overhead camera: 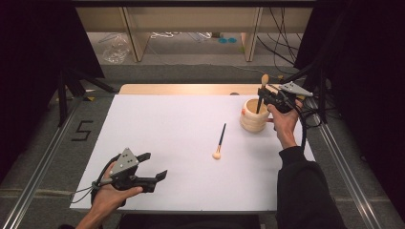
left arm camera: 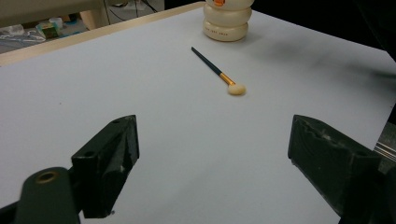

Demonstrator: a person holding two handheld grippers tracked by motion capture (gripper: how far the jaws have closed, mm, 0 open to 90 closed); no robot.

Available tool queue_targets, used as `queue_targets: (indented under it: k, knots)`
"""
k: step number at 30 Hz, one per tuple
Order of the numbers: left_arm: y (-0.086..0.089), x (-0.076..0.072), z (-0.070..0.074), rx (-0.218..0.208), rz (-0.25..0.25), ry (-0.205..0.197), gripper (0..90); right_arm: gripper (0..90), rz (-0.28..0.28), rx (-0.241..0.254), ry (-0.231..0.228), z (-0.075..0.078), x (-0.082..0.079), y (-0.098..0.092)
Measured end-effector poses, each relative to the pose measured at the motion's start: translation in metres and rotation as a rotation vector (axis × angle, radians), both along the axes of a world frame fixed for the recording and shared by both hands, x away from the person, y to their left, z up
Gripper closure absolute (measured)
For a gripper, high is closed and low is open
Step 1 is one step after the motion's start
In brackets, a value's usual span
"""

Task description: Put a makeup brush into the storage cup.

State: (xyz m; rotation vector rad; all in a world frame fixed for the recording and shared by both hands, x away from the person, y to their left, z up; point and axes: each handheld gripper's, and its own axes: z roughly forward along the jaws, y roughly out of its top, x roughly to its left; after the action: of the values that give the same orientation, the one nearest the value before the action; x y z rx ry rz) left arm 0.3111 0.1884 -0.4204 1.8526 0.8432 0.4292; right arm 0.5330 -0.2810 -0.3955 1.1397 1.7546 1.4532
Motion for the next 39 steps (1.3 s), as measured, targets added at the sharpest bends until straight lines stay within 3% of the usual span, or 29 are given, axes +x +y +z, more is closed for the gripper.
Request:
queue_targets:
  k: [10,12,14,15,17,18,20,29,39]
  knots:
    - [0.000,0.000,0.000,-0.005,-0.001,0.001,16.7,75.3,-0.013,-0.028,0.031,-0.004,-0.001,0.000]
    - [0.000,0.000,0.000,-0.009,-0.001,0.004,16.7,64.9,-0.022,-0.023,0.049,-0.004,-0.001,-0.001]
    - [0.000,0.000,0.001,-0.006,-0.003,0.002,16.7,45.4,-0.059,-0.008,0.065,-0.002,-0.003,-0.001]
    - [0.000,0.000,0.001,-0.007,-0.002,0.003,16.7,45.4,-0.059,-0.008,0.065,-0.002,-0.003,-0.001]
    - [0.000,0.000,0.001,-0.006,-0.002,0.003,16.7,29.6,-0.074,0.007,0.079,0.001,-0.005,-0.003]
    - [0.000,0.000,0.001,-0.008,-0.002,0.003,16.7,29.6,-0.074,0.007,0.079,0.001,-0.005,-0.003]
    - [0.000,0.000,0.001,-0.006,-0.003,0.003,16.7,21.4,-0.102,0.008,0.080,0.004,-0.009,-0.006]
    - [0.000,0.000,0.001,-0.006,-0.002,0.004,16.7,21.1,-0.129,0.030,0.051,0.012,-0.018,-0.019]
    - [0.001,0.000,0.001,-0.012,-0.001,0.000,16.7,20.6,-0.129,-0.006,0.016,0.028,-0.039,-0.019]
